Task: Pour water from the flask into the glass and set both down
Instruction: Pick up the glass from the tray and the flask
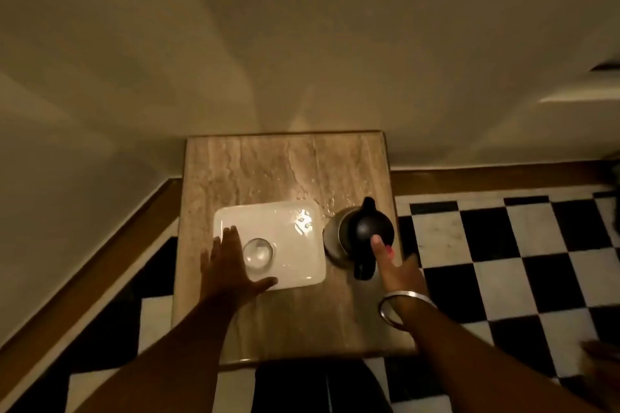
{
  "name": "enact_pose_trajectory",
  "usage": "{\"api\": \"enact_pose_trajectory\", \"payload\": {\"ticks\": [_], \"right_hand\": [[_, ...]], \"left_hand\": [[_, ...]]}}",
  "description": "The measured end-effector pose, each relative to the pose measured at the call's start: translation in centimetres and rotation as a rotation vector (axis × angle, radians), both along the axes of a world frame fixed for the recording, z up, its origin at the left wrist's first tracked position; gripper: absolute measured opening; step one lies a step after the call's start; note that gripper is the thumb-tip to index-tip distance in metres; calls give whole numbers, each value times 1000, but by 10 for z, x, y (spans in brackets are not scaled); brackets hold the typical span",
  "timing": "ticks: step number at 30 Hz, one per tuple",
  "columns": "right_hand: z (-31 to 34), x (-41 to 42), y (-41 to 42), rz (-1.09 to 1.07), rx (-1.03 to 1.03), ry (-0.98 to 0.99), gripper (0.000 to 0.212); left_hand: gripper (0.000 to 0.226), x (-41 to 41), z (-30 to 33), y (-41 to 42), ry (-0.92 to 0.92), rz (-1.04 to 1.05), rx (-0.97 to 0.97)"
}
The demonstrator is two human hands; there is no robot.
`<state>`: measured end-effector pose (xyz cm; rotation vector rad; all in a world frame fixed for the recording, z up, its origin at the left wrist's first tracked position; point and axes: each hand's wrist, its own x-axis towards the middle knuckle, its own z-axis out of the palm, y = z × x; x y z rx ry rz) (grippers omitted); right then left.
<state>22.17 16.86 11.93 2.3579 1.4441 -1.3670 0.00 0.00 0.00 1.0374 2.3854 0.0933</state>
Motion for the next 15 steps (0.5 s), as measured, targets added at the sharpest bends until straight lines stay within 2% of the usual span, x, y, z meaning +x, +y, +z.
{"api": "enact_pose_trajectory", "payload": {"ticks": [3, 8, 12, 15], "right_hand": [[-17, -21, -11, -292, -92, 203, 112], [-49, -51, 2, -697, -143, 252, 110], [-55, -52, 7, -760, -133, 219, 111], [-62, -52, 4, -714, -115, 193, 135]], "left_hand": [[140, 9, -19, 2, -77, 158, 50], [116, 24, -44, 11, -194, 345, 248], [96, 31, -50, 23, -214, 446, 372], [90, 31, -60, 25, -214, 466, 417]]}}
